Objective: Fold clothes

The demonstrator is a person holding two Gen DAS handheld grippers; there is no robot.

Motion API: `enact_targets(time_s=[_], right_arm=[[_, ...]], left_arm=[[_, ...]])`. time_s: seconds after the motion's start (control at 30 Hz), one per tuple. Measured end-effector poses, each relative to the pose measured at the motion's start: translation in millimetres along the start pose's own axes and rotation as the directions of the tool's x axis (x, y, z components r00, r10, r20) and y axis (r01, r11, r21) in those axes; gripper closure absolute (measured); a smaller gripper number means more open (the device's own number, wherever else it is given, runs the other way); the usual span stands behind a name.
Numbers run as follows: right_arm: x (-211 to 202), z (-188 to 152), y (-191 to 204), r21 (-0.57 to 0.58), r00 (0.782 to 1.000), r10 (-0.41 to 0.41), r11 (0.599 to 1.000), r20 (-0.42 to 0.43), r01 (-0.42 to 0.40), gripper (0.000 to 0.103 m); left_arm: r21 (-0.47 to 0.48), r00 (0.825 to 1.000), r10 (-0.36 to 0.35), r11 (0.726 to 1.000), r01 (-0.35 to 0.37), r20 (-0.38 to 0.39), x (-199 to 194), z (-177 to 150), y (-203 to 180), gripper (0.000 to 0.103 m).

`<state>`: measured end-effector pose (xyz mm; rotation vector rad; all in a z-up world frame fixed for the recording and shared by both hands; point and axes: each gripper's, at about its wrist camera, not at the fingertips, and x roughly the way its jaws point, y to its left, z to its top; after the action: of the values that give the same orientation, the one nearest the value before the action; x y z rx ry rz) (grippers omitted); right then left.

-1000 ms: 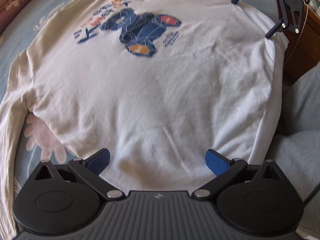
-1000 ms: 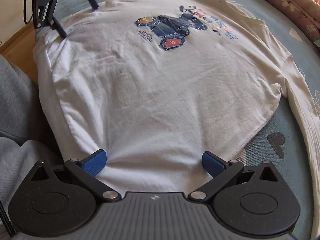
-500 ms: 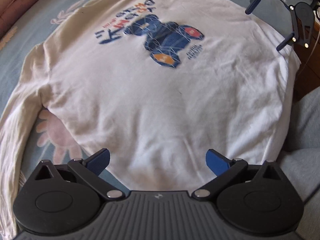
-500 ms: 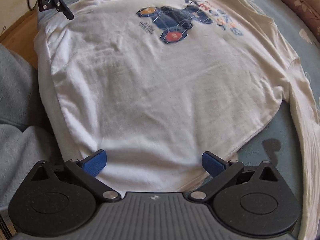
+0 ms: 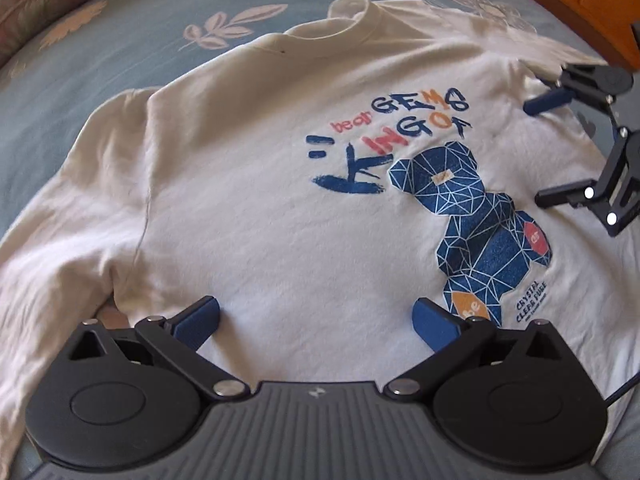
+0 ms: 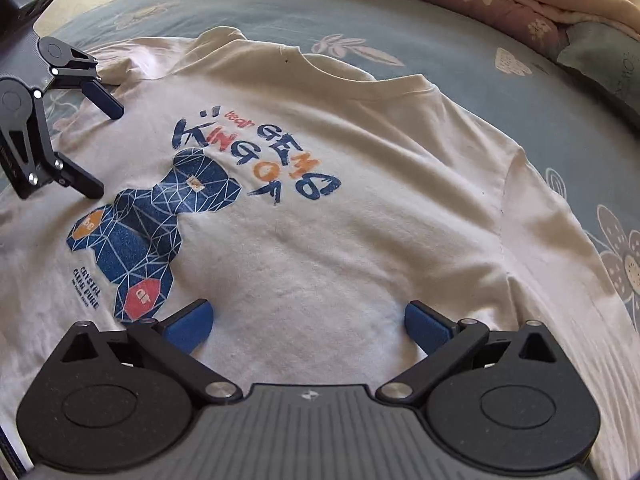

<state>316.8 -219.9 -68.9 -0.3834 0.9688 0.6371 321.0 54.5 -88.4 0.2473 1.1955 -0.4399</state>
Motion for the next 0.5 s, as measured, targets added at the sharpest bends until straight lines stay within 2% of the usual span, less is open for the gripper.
enact_targets(time_s=[0.07,0.17,0.3,0.37,0.43,0.5], right_arm=[[1,-1,5,0.024,1.0,-0.026,0.999,0.007,0.026,0.0],[3,-1,11,0.065,0.998,-0.064,0.996,0.022,0.063,0.0],[-1,-5,11,0.087,0.994,-0.087,0.993,0.063,0.081,0.0],[-3,-4,12,0.096,0.994,-0.097,0.991,0.056,0.092,0.0],[-5,2,11,0.133,0.995,-0.094,0.987,0.032,0.089,0.0],[-12,6,9,0.182,0.994,-0.091,0.98,0.056,0.079,0.0]], left_arm=[[-0.01,1.0,-0.008,1.0,0.008,-0.017,-4,0,3,0.001],[-0.023,0.999,-0.04,0.999,0.039,-0.014,-8,18,8,0.001],[-0.008,0.991,-0.101,0.995,0.102,0.088,-14,70,4,0.001],[-0.023,0.974,-0.179,0.983,0.184,0.14,-12,101,-2,0.001],[-0.037,0.948,-0.256,0.963,0.268,0.188,-9,131,-11,0.001],[-0.051,0.919,-0.328,0.937,0.346,0.22,-1,157,-24,0.001]])
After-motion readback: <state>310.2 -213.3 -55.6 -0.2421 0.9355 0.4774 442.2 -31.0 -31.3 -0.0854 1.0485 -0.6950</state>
